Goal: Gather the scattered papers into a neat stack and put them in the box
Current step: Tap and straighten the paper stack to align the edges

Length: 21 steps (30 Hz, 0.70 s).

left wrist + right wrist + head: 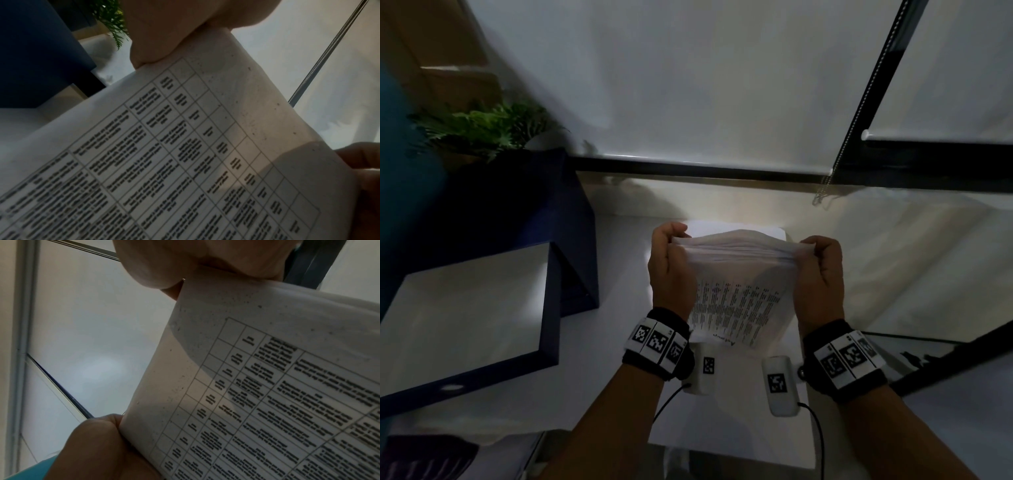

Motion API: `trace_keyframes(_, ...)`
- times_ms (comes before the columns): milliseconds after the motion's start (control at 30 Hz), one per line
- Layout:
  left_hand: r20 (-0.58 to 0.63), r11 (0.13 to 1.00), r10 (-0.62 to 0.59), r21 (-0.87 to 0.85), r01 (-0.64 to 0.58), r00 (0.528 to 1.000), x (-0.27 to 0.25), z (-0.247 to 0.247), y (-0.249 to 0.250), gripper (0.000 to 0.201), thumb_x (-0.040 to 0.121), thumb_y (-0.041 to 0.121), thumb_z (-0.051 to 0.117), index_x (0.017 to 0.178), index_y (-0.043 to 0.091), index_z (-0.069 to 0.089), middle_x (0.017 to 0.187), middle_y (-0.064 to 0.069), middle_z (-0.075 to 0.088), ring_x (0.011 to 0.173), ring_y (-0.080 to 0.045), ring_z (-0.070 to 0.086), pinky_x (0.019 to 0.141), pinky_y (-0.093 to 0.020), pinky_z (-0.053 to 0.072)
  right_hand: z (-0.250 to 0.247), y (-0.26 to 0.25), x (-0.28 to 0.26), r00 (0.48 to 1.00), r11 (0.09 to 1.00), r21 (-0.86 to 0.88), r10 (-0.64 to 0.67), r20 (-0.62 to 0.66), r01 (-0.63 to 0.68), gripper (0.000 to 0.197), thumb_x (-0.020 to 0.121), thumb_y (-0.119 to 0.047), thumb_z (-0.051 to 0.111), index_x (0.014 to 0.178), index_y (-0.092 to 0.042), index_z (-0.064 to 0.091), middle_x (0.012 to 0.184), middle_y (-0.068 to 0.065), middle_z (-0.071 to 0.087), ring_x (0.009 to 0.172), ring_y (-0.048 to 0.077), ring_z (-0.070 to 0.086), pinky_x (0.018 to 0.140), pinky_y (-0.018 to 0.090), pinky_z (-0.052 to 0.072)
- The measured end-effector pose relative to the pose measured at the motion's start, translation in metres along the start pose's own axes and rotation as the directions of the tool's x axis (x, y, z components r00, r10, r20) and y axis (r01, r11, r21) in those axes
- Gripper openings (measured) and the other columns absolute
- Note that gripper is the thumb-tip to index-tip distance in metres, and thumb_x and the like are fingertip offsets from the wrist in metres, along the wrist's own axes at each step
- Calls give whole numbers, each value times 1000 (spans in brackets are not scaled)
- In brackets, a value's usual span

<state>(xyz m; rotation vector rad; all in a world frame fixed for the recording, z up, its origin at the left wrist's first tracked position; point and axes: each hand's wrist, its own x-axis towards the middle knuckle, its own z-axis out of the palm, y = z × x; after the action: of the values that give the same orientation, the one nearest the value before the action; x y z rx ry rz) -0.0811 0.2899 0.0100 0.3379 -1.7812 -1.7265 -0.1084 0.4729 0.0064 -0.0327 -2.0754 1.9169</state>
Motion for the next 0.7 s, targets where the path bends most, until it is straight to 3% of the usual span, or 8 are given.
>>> trace_keyframes(133, 14, 1000, 12, -4, -12, 1000, 1, 0, -1, 26, 85, 10, 37, 101, 19, 57, 83, 10, 57, 71, -9, 53, 56, -25, 44, -1, 0, 1, 1000, 999, 37, 7, 25, -8, 8, 92, -26, 46, 95, -27, 53, 84, -20, 55, 79, 5, 51, 71, 32, 44)
trace_keyframes(267, 37, 1000, 18, 0, -18, 999, 1, -2, -4, 26, 82, 11, 42, 99, 25, 56, 86, 3, 57, 74, -21, 54, 58, -37, 46, -4, -3, -2, 998, 999, 35, 0, 64, -3, 21, 82, -30, 51, 103, -28, 52, 90, -23, 57, 76, -7, 53, 70, 26, 46)
trace_keyframes(333, 60, 999, 31, -13, -30, 998, 1, -3, -3, 25, 81, 10, 41, 98, 22, 55, 87, 0, 56, 75, -21, 54, 57, -36, 46, -5, -2, -2, 997, 1000, 13, -3, 76, 2, 23, 81, -32, 52, 104, -27, 52, 88, -28, 57, 76, -8, 54, 69, 26, 46)
trace_keyframes(467, 74, 995, 80, 53, -84, 994, -1, -1, -1, 22, 80, 14, 51, 100, 21, 57, 91, 5, 59, 76, -16, 57, 57, -25, 48, -6, 3, -1, 998, 1000, 4, 0, 64, -1, 22, 85, -34, 62, 102, -25, 52, 89, -16, 57, 73, -7, 54, 67, 28, 49)
trace_keyframes(600, 80, 995, 60, 71, -65, 995, 1, 0, -1, 26, 77, 13, 52, 101, 20, 58, 91, 7, 59, 76, -13, 56, 57, -28, 48, -7, 3, 1, 998, 999, -35, -33, 54, 34, 25, 85, -25, 68, 103, -26, 51, 91, -14, 55, 70, -8, 54, 61, 14, 48)
trace_keyframes(700, 143, 997, 51, 56, -60, 988, 2, -2, -4, 30, 77, 16, 46, 103, 21, 58, 97, -1, 58, 84, -24, 56, 63, -36, 47, -7, 4, 4, 999, 998, -63, -19, 51, 22, 24, 86, -21, 65, 105, -24, 51, 92, -14, 55, 71, -10, 54, 60, 11, 46)
